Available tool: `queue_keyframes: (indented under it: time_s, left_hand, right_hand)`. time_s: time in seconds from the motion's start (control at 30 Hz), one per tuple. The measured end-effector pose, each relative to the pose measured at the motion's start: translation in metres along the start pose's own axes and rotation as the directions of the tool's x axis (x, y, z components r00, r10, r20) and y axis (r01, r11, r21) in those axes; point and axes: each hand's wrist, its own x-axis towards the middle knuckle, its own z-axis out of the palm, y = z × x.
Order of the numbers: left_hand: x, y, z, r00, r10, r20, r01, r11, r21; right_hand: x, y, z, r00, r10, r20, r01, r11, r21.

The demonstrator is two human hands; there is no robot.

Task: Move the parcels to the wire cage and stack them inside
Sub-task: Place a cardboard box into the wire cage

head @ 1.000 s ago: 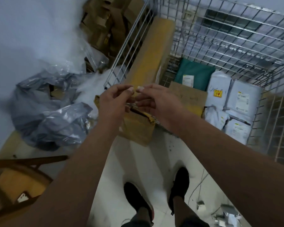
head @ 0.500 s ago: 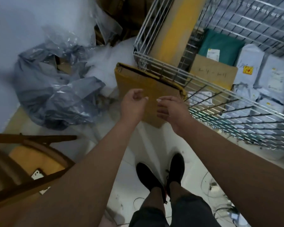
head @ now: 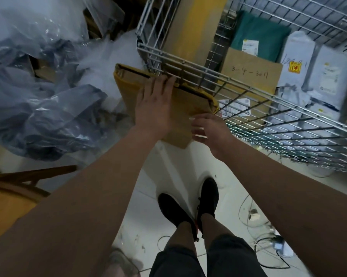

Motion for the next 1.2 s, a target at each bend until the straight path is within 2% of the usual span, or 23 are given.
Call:
queue_keyframes:
  time_s: [0.2,0.33,0.5,0.6,0.73,0.83,1.0,1.2]
  left_hand:
    - [-0.013,-0.009,-0.006,0.998,-0.012,0.068,-0.008,0.962,0.274]
    - [-0.023,-0.019,-0.01,0.983,0.032,0.182,-0.067,0.979,0.193]
    - [-0.033,-0.023,-0.041,0.991,0.096,0.096,-0.105,0.99,0.094]
    - [-0.033,-0.02,-0.081,0.99,0.124,0.061,-0.127,0.991,0.045]
    - [-0.035,-0.015,-0.146,0.976,0.163,0.147,-0.16,0.987,-0.035]
    - [-0.039,-0.007,-0.201,0.971,0.18,0.157,-0.18,0.984,-0.019]
    - [-0.044,0.012,-0.296,0.966,0.225,0.127,-0.229,0.973,0.016]
    - [-0.051,0.036,-0.397,0.966,0.245,0.087,-0.245,0.969,-0.007]
  right_hand:
    - [-0.001,0.007,-0.01,0.998,0.056,-0.026,-0.059,0.992,-0.107]
    - [-0.007,0.017,-0.016,0.998,0.058,-0.034,-0.064,0.975,-0.214]
    - [-0.015,0.021,-0.021,0.993,-0.032,-0.115,-0.002,0.958,-0.285]
    - [-0.029,0.015,-0.023,0.982,-0.18,-0.054,0.151,0.926,-0.345]
    - [-0.059,-0.007,-0.025,0.931,-0.364,0.021,0.345,0.86,-0.376]
    - [-0.083,-0.03,-0.028,0.93,-0.365,0.035,0.354,0.868,-0.347]
    - [-0.136,-0.076,-0.032,0.911,-0.374,0.175,0.411,0.861,-0.3]
    - [-0.205,-0.137,-0.037,0.832,-0.474,0.287,0.535,0.821,-0.197]
